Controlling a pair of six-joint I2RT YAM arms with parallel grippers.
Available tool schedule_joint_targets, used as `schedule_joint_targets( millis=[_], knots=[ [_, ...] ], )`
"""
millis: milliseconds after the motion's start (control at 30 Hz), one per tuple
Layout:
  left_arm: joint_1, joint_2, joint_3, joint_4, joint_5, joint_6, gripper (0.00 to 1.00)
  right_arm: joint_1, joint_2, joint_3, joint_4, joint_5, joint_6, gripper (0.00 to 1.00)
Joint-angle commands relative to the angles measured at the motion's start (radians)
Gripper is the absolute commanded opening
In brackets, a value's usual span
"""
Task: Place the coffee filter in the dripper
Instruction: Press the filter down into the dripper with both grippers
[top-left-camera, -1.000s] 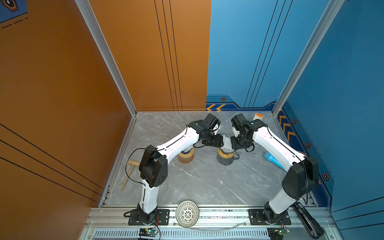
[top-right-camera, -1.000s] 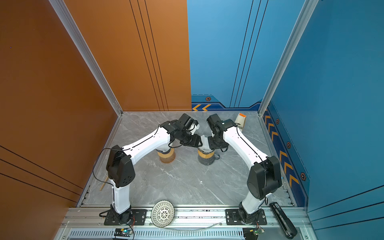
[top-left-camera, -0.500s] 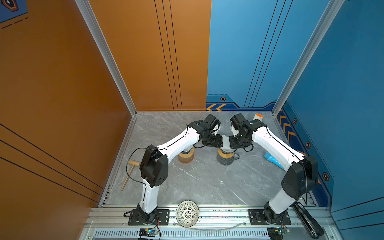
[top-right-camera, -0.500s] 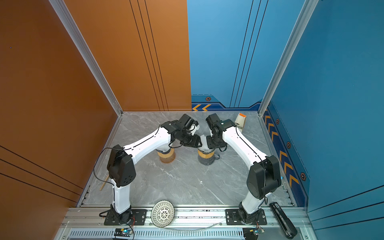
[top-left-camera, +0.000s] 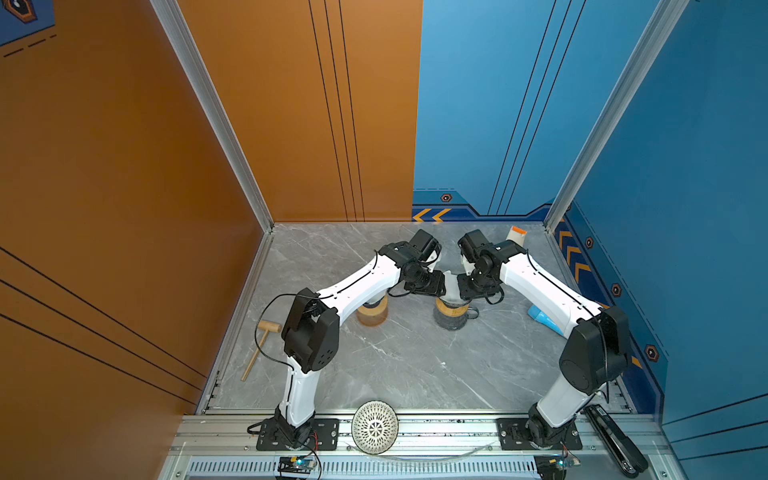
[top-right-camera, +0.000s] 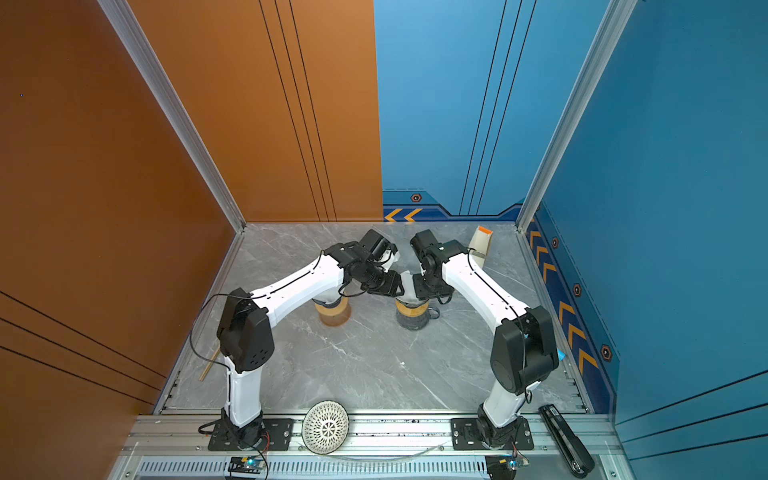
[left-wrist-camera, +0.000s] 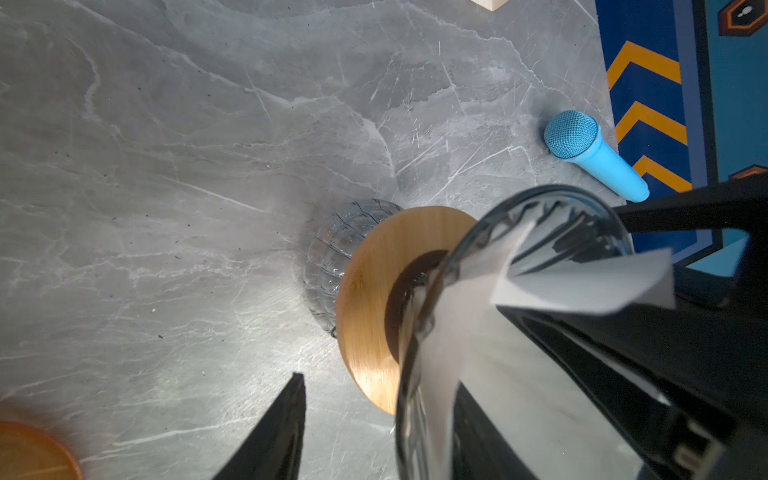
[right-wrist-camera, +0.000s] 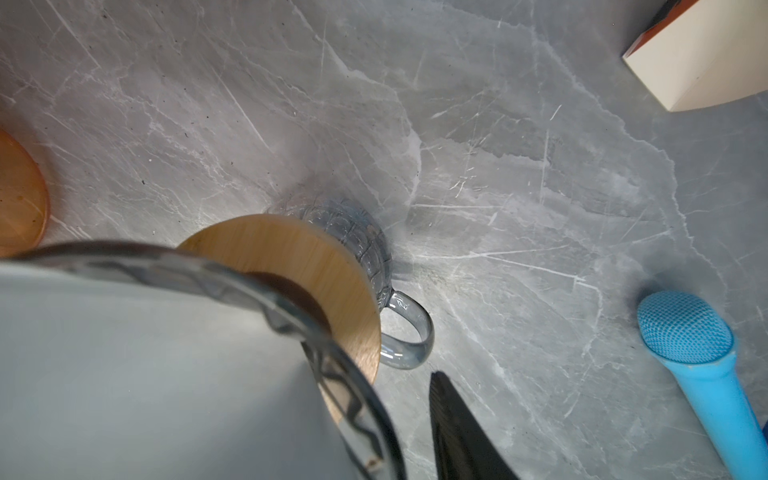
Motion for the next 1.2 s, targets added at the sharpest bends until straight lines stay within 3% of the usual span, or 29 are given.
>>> schedule_joint_targets(
  millis=[0, 600, 1167],
  knots=[
    [0.009, 0.020, -0.010, -0.024, 0.019, 0.011, 0.53, 0.005, 0.014, -0.016, 0.004, 0.027, 0.015, 0.45],
    [0.008, -0.030, 0.034, -0.024, -0.005, 0.012, 0.59, 0.001, -0.060, 0.005, 0.024, -0.039, 0.025, 0.46],
    [0.009, -0.106, 0.070, -0.024, -0.054, 0.040, 0.75, -0.004, -0.192, -0.022, 0.102, -0.028, 0.033, 0.55]
  ],
)
